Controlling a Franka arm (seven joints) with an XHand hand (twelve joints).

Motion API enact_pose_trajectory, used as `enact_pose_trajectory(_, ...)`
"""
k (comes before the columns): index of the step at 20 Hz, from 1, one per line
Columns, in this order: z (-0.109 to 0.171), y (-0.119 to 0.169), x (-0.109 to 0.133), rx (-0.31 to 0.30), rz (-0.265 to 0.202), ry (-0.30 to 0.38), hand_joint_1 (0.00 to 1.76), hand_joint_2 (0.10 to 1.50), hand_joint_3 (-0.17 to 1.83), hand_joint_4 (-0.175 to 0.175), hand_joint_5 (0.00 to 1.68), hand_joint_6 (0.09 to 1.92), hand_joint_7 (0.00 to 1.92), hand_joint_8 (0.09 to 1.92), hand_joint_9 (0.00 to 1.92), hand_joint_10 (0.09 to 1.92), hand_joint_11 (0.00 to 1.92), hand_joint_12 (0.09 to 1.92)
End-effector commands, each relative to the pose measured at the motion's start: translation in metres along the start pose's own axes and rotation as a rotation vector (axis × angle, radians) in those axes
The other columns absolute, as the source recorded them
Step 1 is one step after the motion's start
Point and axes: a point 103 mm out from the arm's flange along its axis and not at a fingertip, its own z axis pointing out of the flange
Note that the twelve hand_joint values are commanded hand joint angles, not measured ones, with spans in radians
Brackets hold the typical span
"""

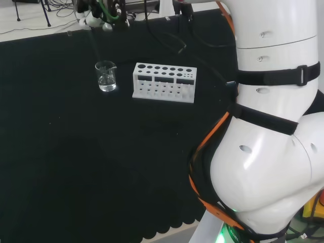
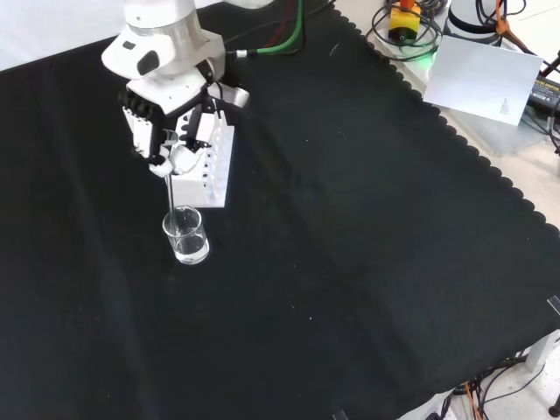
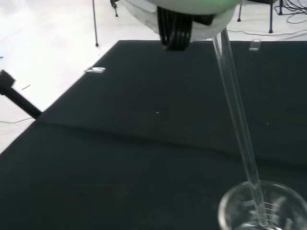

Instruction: Stir in the beaker to the left of the white test tube rack with the glass rod.

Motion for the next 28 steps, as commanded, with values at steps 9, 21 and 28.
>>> enact_pose_trajectory(9, -0.002, -0.044, -0.028, 0.011, 0.054, 0.0, 1.3, 0.77, 0.57, -0.175, 1.1, 0.65, 1.18, 1.09, 1.63, 0.93, 1.54, 0.9)
enact_pose_trajectory(21, 0.015, -0.027, 0.026, 0.028, -0.023, 0.03, 1.3, 0.77, 0.57, -0.175, 1.1, 0.65, 1.18, 1.09, 1.62, 0.93, 1.55, 0.91)
enact_pose_trajectory(28, 0.005, -0.01, 0.01, 0.012, -0.013, 0.013, 1.3, 0.77, 0.58, -0.175, 1.1, 0.65, 1.18, 1.09, 1.62, 0.93, 1.55, 0.91)
